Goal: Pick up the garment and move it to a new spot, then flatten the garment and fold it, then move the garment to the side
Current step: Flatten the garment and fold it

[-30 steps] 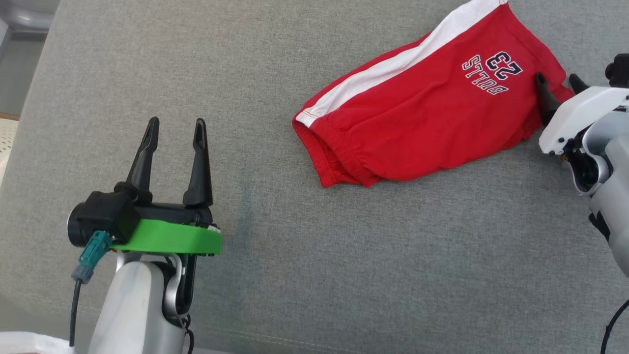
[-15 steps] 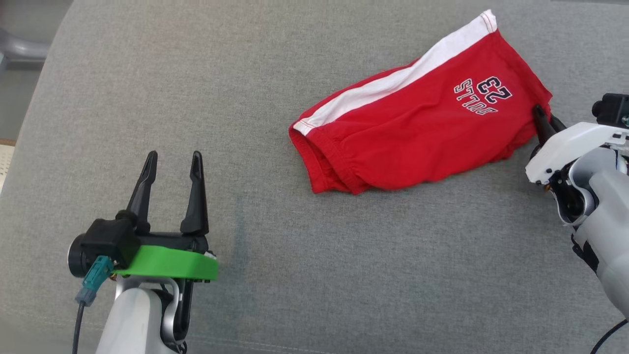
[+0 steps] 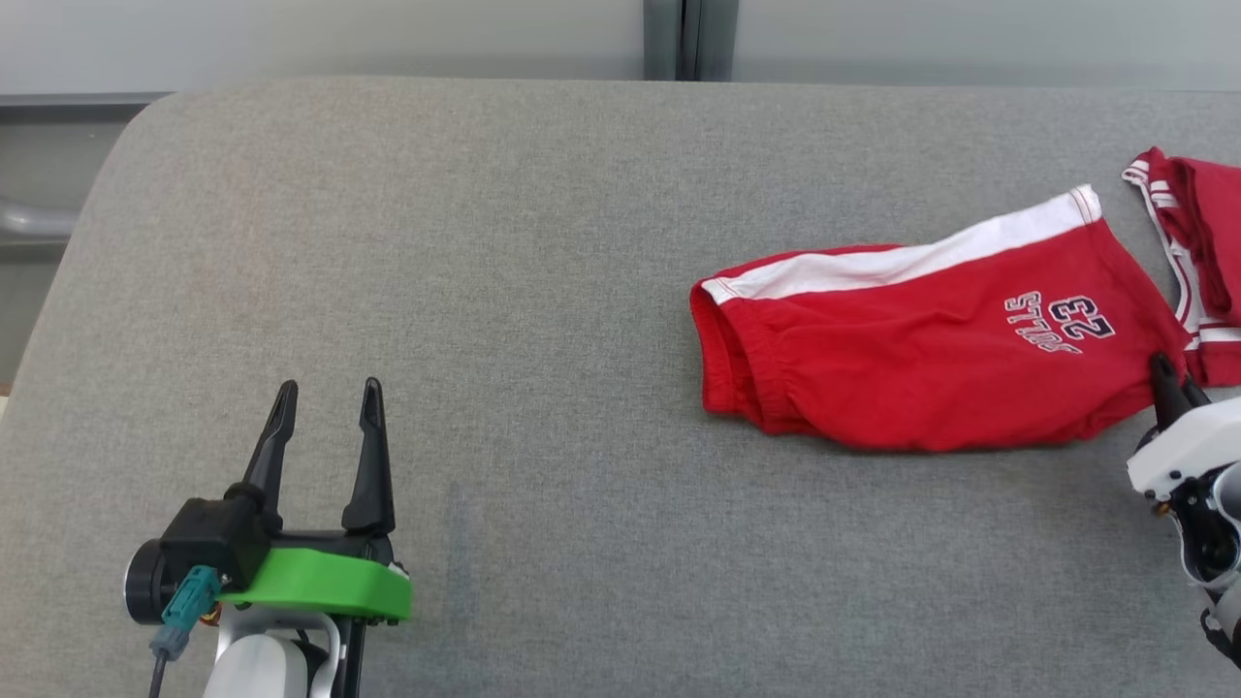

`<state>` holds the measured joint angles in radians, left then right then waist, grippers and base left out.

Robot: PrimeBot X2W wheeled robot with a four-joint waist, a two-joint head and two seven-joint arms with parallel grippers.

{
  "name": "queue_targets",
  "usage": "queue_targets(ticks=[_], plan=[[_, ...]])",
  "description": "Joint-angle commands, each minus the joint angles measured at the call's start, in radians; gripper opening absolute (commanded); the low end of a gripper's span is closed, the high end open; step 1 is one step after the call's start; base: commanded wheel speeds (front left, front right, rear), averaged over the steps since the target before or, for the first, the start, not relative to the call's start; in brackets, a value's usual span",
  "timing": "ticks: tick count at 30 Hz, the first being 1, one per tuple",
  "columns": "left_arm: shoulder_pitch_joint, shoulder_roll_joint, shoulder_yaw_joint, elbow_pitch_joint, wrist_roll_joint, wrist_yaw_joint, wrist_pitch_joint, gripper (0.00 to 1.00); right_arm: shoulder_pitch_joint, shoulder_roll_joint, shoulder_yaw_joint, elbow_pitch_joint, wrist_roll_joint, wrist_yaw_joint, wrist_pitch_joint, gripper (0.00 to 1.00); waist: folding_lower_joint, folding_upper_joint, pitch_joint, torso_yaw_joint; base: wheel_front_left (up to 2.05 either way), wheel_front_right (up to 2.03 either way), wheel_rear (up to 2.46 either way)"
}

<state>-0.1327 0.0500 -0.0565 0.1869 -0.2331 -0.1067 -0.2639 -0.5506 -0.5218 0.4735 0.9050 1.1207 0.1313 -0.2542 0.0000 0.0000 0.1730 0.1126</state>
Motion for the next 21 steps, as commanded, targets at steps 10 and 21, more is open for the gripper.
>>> queue_targets(ticks=[10,21], plan=[[0.043,0.002,0.031,0.003,0.029,-0.011,0.000,1.00,0.056,0.022,-0.066,-0.052,-0.048,-0.001,-0.011,0.00,0.0000,0.0000,-0.052,-0.031,0.00,0.00,0.00],[0.052,0.002,0.038,0.012,0.034,-0.016,0.000,1.00,0.016,0.136,-0.094,-0.220,-0.226,-0.001,-0.011,0.00,0.0000,0.0000,-0.080,-0.013,0.00,0.00,0.00]])
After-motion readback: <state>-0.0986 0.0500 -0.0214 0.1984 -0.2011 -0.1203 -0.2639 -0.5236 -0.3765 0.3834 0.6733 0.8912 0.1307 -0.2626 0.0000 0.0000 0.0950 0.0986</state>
